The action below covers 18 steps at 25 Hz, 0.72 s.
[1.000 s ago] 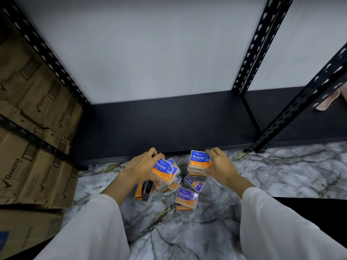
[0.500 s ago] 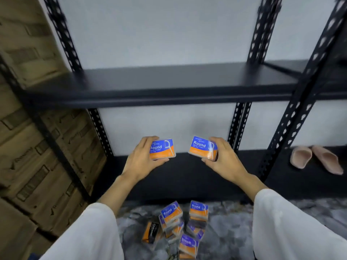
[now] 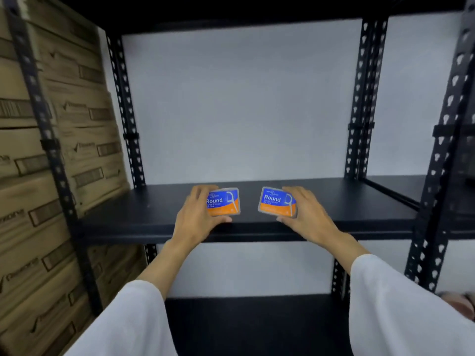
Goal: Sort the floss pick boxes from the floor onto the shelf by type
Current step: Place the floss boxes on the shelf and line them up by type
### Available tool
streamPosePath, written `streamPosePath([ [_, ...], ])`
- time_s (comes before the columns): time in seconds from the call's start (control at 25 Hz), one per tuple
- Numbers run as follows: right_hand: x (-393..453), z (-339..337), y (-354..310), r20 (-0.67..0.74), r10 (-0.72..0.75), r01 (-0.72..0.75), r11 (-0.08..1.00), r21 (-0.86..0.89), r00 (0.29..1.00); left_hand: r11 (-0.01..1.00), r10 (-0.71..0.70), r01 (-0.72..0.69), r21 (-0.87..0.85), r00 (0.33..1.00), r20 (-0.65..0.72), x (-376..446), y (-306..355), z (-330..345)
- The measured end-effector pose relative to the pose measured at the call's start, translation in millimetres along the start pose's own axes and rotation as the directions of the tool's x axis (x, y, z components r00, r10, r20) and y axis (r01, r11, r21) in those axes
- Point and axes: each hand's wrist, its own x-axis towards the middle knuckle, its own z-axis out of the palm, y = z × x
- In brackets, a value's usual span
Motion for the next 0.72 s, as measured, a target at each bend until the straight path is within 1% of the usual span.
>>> streamPosePath([
  [0.08, 17.1, 8.8, 7.3, 0.039, 0.001, 0.0, 1.0, -0.022, 0.999, 0.999, -0.032, 0.032, -0.012, 0.998, 0.059, 19.7, -10.5, 7.5],
  [0.2, 33.1, 22.1, 17.5, 0.068, 0.008, -0.007, 1.0, -0.01, 0.998, 0.999, -0.036, 0.04, -0.032, 0.991, 0.131, 37.6, -25.9, 19.9],
  [0.32, 39.2, 31.2, 23.8, 0.064, 0.019, -0.021, 0.999, 0.028, 0.998, 0.995, -0.034, 0.046, -0.088, 0.99, 0.135, 44.6, -33.6, 25.4],
  [0.44, 39.9, 35.0, 25.9, 0.045, 0.051, -0.055, 0.994, 0.098, 0.998, 0.995, -0.027, 0.041, -0.087, 0.989, 0.147, 46.8, -36.0, 27.4],
  [0.52, 39.6, 34.8, 24.8, 0.037, 0.068, -0.072, 0.991, 0.113, 0.997, 0.995, -0.024, 0.038, -0.089, 0.988, 0.151, 46.8, -36.6, 27.6],
  [0.6, 40.7, 34.4, 23.9, 0.039, 0.079, -0.081, 0.993, 0.081, 0.996, 0.995, -0.02, 0.036, -0.095, 0.987, 0.159, 46.6, -37.5, 27.6],
  [0.72, 47.4, 29.6, 28.8, 0.021, 0.081, -0.08, 0.996, -0.045, 0.996, 0.993, -0.003, 0.024, -0.114, 0.983, 0.183, 50.8, -35.1, 29.1],
])
